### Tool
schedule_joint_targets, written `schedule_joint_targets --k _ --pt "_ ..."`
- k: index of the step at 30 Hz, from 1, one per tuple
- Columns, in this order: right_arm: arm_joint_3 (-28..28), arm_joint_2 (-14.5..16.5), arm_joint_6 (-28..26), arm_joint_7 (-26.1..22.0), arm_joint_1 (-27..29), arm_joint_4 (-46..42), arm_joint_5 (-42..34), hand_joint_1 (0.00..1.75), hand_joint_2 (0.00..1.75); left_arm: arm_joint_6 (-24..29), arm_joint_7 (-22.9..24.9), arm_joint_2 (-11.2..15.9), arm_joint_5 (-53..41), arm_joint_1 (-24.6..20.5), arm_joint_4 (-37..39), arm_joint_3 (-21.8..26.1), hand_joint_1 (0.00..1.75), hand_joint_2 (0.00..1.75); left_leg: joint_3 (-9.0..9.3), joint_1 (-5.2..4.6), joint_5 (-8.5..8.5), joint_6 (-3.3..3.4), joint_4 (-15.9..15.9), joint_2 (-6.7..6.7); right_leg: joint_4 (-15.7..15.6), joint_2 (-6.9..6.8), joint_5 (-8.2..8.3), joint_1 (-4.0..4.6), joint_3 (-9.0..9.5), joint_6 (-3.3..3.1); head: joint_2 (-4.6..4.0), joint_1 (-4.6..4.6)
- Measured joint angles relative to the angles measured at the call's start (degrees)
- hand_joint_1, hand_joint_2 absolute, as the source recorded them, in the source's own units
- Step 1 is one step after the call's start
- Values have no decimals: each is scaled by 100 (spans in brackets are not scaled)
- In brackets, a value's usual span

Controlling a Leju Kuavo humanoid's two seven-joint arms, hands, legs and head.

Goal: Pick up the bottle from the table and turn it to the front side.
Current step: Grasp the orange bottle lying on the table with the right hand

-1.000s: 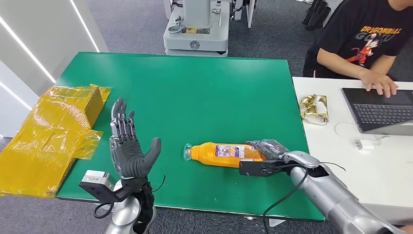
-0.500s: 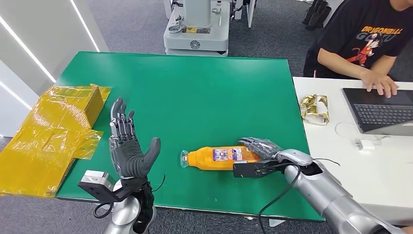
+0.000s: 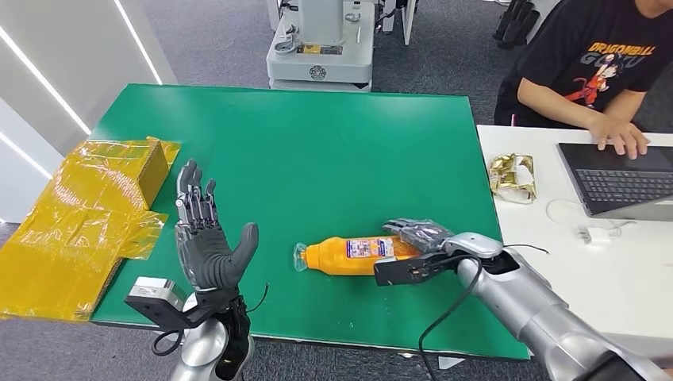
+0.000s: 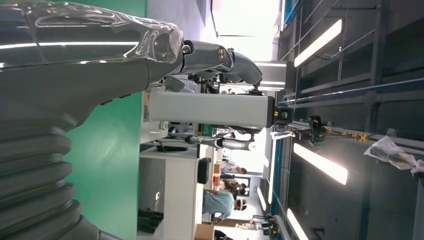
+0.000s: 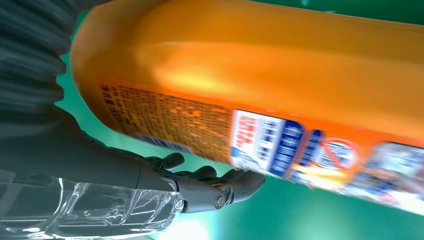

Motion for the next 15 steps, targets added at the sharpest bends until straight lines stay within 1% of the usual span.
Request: schedule_joint_targets --k 5,10,15 --pt "71 72 -81 -34 -43 55 -11 0 175 17 -8 5 1 0 0 0 0 175 -1 0 0 0 0 0 0 -1 0 0 0 0 0 0" --pt "85 169 -441 -162 -1 103 -146 0 175 22 -48 4 34 -2 0 0 0 175 1 0 0 0 0 2 -1 2 0 0 -1 0 0 0" --pt "85 217 -519 -30 126 188 -181 0 175 15 -51 4 85 -5 0 -2 0 175 1 0 0 0 0 0 -1 -1 0 0 -1 0 0 0"
